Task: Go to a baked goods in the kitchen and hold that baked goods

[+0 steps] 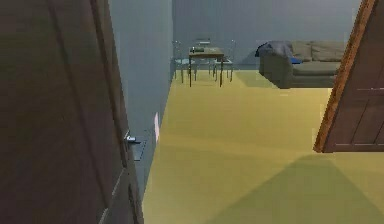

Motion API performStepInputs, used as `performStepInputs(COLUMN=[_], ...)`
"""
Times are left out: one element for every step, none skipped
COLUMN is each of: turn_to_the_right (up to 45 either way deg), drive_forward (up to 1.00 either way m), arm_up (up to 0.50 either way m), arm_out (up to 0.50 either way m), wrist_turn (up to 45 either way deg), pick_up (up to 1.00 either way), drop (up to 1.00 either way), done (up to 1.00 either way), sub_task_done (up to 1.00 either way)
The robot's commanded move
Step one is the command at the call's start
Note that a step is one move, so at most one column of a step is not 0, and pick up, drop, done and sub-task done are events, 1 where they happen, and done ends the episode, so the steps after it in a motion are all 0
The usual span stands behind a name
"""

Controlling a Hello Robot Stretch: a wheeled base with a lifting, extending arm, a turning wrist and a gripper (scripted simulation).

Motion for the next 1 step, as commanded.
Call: performStepInputs(turn_to_the_right=[21.0], drive_forward=[0.00], arm_up=[0.00], arm_out=[0.00], wrist_turn=[0.0], pick_up=[0.00], drop=[0.00], done=[0.00], sub_task_done=[0.00])
